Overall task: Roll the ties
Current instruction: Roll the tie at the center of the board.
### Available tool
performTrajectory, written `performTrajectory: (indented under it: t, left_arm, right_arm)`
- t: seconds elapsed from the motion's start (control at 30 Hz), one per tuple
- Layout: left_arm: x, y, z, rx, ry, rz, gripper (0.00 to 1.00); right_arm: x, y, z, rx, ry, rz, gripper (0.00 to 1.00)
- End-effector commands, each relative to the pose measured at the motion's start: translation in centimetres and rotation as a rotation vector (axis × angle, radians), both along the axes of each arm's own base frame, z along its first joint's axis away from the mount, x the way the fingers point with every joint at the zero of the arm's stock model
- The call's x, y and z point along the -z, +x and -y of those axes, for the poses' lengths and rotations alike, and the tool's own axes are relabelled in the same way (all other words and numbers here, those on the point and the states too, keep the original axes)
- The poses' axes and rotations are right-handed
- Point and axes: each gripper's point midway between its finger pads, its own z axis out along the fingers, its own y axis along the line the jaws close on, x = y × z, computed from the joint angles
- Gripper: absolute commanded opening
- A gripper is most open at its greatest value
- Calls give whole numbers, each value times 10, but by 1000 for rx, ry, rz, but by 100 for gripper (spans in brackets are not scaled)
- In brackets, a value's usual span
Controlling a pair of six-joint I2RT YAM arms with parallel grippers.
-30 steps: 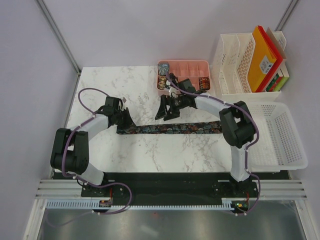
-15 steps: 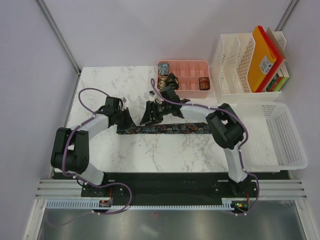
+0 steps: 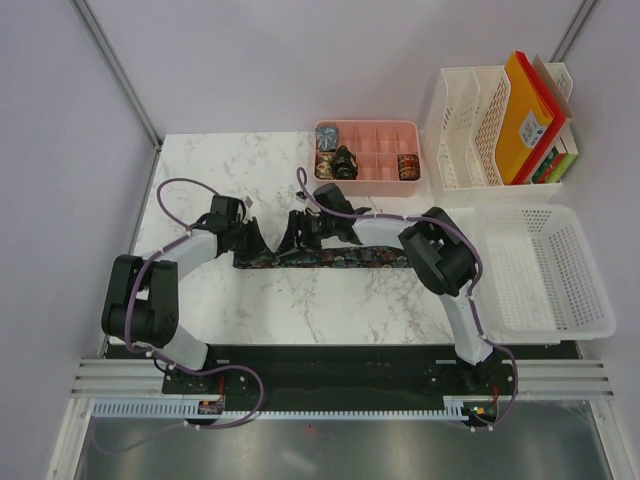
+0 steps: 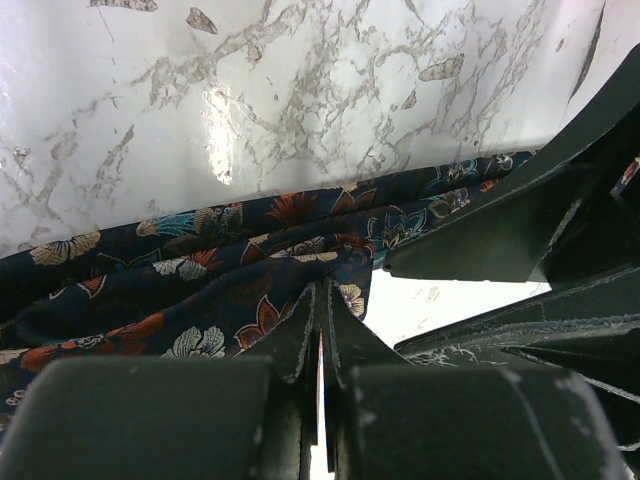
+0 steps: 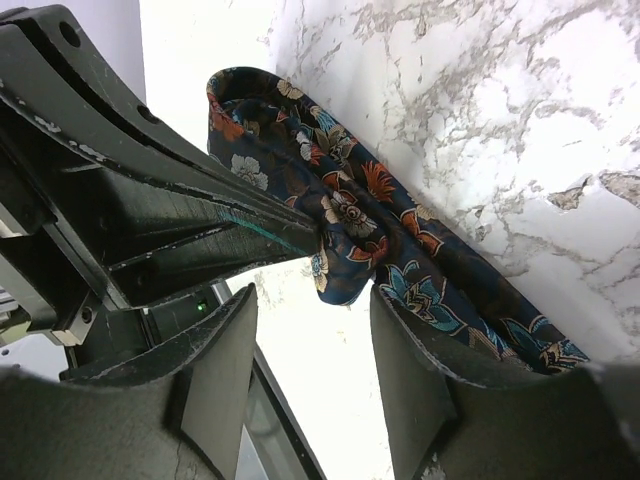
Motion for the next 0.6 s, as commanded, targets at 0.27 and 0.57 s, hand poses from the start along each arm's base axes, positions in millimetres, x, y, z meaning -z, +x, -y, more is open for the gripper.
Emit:
performTrajectory:
  t: [0.27, 0.57]
  left_arm:
    - [-7, 6, 6, 1, -47, 27, 2]
    - [-7, 4, 4, -3, -50, 26, 2]
  right_arm:
    - [17, -1, -2, 1, -15, -12, 51]
    - [25, 3, -6, -7, -14, -12, 42]
